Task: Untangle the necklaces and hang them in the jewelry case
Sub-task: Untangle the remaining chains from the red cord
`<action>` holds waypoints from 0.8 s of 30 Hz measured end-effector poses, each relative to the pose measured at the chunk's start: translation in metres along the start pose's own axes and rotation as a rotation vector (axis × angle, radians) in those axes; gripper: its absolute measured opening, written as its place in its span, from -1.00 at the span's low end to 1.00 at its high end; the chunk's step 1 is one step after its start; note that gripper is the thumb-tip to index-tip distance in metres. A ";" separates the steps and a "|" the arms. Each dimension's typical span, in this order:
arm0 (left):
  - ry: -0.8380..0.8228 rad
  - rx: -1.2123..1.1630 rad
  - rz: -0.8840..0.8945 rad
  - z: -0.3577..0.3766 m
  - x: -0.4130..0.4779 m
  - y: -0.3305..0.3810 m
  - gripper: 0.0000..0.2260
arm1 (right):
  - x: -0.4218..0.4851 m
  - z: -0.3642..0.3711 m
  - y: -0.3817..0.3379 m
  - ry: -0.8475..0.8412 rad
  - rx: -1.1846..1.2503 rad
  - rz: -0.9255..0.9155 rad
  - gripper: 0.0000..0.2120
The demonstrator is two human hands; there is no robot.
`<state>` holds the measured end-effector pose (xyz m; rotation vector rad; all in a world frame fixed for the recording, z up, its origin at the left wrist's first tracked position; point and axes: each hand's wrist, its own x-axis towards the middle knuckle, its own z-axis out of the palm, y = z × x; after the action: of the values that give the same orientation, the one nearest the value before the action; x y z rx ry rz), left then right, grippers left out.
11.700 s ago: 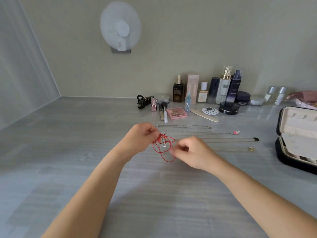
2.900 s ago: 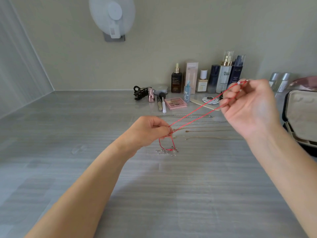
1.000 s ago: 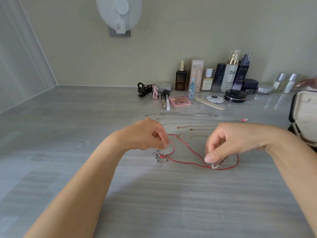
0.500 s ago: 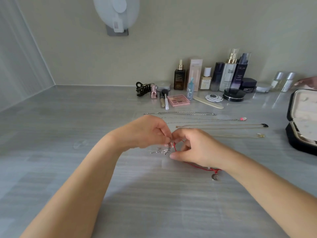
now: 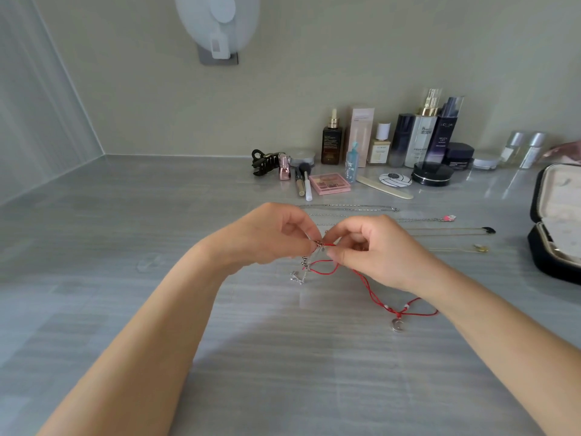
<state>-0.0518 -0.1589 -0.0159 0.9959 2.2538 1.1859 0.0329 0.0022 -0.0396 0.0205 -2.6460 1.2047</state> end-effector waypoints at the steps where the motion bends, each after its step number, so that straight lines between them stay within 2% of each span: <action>1: 0.010 -0.004 0.007 0.000 0.000 0.000 -0.91 | -0.001 0.001 0.000 0.027 -0.048 -0.022 -0.82; 6: 0.061 -0.005 -0.001 0.000 -0.001 0.004 -0.89 | -0.003 0.003 -0.003 0.170 -0.178 -0.129 -0.89; 13: 0.138 0.021 -0.016 0.004 -0.001 0.006 -0.88 | -0.006 0.007 -0.004 0.251 -0.251 -0.204 -0.96; 16: 0.169 0.030 -0.009 0.003 -0.001 0.007 -0.90 | -0.004 0.004 -0.004 0.263 -0.233 -0.207 -0.97; 20: 0.226 -0.012 0.011 0.001 -0.001 0.006 -0.88 | -0.003 0.000 -0.003 0.254 -0.210 -0.182 -0.88; 24: 0.198 -0.071 0.032 0.002 -0.001 0.009 -0.86 | -0.002 -0.001 -0.003 0.232 -0.212 -0.114 -0.87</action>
<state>-0.0461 -0.1555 -0.0098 0.9263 2.3339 1.4243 0.0354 0.0009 -0.0371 -0.0046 -2.5150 0.8319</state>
